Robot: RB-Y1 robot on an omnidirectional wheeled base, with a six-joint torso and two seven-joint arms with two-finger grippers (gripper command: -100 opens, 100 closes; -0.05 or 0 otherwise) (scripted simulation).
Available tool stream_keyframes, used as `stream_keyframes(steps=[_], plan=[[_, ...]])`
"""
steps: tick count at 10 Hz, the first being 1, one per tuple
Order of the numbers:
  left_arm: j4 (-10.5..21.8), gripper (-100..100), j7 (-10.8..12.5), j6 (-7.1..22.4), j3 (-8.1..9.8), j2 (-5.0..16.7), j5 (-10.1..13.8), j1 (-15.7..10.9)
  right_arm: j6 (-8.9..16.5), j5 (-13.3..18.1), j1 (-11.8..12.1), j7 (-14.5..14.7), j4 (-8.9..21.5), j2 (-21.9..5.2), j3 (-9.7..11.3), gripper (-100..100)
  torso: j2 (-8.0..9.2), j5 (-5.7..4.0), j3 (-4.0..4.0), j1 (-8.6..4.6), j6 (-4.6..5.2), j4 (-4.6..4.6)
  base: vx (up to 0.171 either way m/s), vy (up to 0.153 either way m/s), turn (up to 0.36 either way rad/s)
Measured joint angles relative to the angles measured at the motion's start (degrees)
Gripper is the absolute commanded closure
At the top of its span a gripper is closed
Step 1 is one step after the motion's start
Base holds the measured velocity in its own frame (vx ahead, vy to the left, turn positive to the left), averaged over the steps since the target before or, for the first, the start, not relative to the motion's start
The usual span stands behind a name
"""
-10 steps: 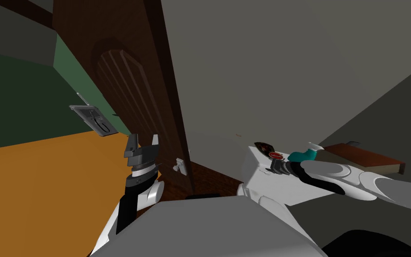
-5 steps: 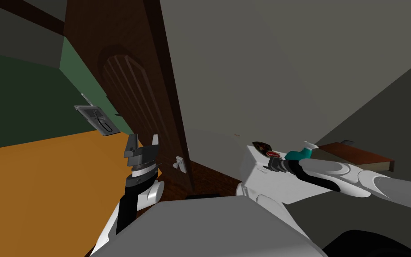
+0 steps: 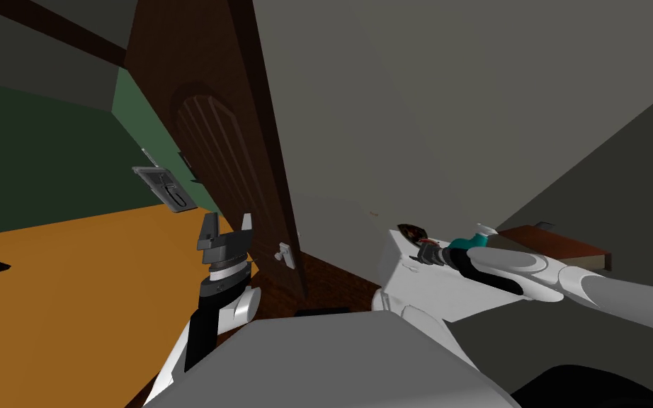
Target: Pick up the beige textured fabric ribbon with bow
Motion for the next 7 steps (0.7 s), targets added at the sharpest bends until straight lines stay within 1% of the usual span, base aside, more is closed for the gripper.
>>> stream_keyframes(steps=[1, 2, 3, 4, 5, 6, 7], plan=[[0.0, 0, 0.0, 0.0, 0.00, 0.0, 0.0, 0.0, -0.2, 0.0, -0.6, 0.1, 0.3, 0.1, -0.1, -100, -0.14, 0.04, -0.08, 0.15, -0.02, -0.03, 0.008, 0.014, -0.002], [0.0, 0, 0.0, 0.0, 0.00, 0.0, 0.0, 0.0, -0.1, -0.1, 0.2, 0.1, 0.1, 0.0, -1.0, -100, -0.21, 0.06, -0.13, 0.21, -0.02, -0.06, -0.032, -0.029, 0.081], [0.0, 0, 0.0, 0.0, 0.00, 0.0, 0.0, 0.0, 0.0, -0.4, 2.3, 0.6, -0.8, 0.5, -4.3, -100, -0.13, 0.04, -0.09, 0.10, -0.05, -0.04, -0.041, -0.047, 0.053], [0.0, 0, 0.0, 0.0, 0.00, 0.0, 0.0, 0.0, 0.2, -0.3, 0.6, 0.7, -1.0, 0.7, -3.5, -100, -0.10, 0.01, -0.07, 0.02, -0.02, -0.03, -0.066, -0.099, 0.155], [0.0, 0, 0.0, 0.0, 0.00, 0.0, 0.0, 0.0, 0.3, -0.3, -0.6, 0.7, -1.8, 0.7, -4.4, -100, -0.03, -0.01, -0.03, -0.15, -0.07, -0.02, -0.049, -0.135, 0.216], [0.0, 0, 0.0, 0.0, 0.00, 0.0, 0.0, 0.0, 0.8, -0.3, 0.9, 1.2, -3.0, 1.1, -7.5, -100, -0.06, -0.05, -0.04, -0.29, -0.05, -0.02, -0.009, -0.092, 0.036], [0.0, 0, 0.0, 0.0, 0.01, 0.0, 0.0, 0.0, 1.3, 0.0, -0.6, 1.5, -3.3, 1.4, -6.8, -100, -0.16, -0.06, -0.10, -0.22, 0.01, -0.04, 0.017, -0.058, 0.092]])
